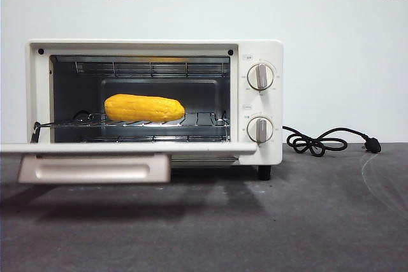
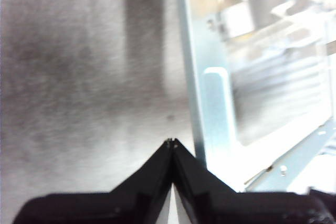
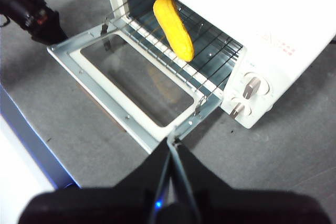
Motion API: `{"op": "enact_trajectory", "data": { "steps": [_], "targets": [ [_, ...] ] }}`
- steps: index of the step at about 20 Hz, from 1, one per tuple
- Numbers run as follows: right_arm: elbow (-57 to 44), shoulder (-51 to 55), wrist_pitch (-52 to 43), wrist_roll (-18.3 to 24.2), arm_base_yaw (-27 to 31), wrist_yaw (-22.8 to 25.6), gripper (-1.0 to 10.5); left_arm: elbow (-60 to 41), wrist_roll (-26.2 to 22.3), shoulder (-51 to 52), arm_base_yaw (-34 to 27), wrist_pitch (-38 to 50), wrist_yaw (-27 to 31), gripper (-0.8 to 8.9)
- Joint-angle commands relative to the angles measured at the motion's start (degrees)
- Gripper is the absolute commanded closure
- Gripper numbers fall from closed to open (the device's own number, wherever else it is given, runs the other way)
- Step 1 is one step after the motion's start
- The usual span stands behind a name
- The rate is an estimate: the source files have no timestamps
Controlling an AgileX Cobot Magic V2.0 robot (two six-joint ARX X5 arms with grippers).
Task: Take the corn from the table,put the corn in the oven
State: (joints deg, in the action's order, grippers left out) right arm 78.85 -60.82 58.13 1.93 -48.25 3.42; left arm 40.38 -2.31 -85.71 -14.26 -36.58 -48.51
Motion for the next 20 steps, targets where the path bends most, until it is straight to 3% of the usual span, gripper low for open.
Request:
{"op": "enact_trajectory", "data": {
  "steps": [1, 4, 8, 10, 15, 20],
  "targets": [
    [0.2, -0.2, 0.4, -0.5, 0.1, 0.0, 9.6, 1.6, 2.6, 2.0, -1.2, -0.1, -8.0, 8.22],
    [0.2, -0.2, 0.5, -0.5, 0.1, 0.0, 9.6, 5.8, 9.3, 6.6, -2.9, 4.9, -13.5, 8.21],
    [0.2, -0.2, 0.5, -0.6, 0.1, 0.0, 9.6, 7.7, 28.8, 16.8, -3.7, 26.8, -12.0, 8.22],
    [0.2, -0.2, 0.5, -0.6, 0.1, 0.0, 9.6, 7.7, 34.1, 21.8, -3.7, 33.0, -11.5, 8.22],
    [0.2, -0.2, 0.4, -0.6, 0.1, 0.0, 9.6, 7.7, 33.3, 29.6, -2.1, 28.0, -11.5, 8.21],
    [0.2, -0.2, 0.3, -0.5, 0.1, 0.0, 9.6, 7.7, 25.0, 36.2, 0.1, 15.7, -8.0, 8.21]
  ]
}}
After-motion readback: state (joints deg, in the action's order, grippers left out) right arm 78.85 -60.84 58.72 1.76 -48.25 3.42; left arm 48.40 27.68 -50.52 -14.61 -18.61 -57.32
